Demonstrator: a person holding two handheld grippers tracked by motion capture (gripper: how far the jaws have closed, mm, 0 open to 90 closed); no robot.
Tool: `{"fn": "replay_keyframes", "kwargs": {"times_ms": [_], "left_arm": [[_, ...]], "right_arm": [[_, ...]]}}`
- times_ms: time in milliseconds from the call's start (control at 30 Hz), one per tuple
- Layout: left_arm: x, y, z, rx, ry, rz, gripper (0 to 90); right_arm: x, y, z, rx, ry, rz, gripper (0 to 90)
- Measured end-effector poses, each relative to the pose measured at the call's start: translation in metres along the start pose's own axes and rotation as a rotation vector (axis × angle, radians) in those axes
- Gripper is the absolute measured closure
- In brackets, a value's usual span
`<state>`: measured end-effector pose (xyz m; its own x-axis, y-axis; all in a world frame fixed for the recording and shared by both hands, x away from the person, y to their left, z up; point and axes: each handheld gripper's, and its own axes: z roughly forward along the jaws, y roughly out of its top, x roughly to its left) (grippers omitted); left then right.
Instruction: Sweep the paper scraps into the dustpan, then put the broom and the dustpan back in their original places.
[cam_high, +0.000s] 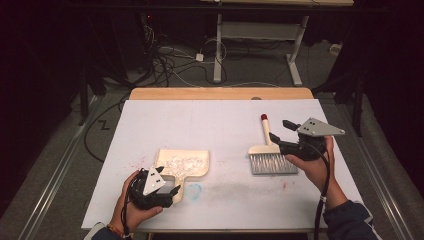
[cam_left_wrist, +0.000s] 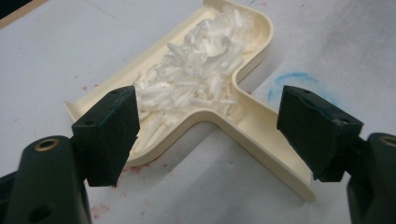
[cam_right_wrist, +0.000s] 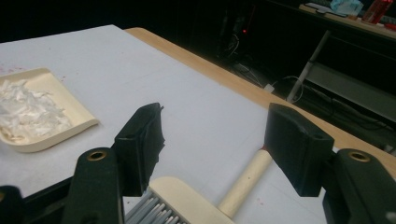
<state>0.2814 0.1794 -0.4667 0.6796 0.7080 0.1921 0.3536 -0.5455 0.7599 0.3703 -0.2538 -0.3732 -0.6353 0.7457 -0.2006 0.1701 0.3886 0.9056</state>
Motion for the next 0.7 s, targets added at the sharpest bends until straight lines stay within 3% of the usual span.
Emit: {"fn": "replay_keyframes", "kwargs": {"times_ms": [467,600,700], "left_arm": [[0.001,0.001,-0.001,0.003,0.004,0.015,20.0],[0.004,0.003,-0.003,-0.018,0.019,0.005,20.0],[0.006,0.002,-0.002,-0.012,0.017,0.001,20.0]], "right_arm": [[0.014,-0.017,-0.035,-0.022,-0.005,-0.033,30.1],[0.021,-0.026,-0.039,0.014,-0.079,-0.051,26.7],[0.024,-0.036,-0.043,0.013,-0.064,-0.048,25.8]]}}
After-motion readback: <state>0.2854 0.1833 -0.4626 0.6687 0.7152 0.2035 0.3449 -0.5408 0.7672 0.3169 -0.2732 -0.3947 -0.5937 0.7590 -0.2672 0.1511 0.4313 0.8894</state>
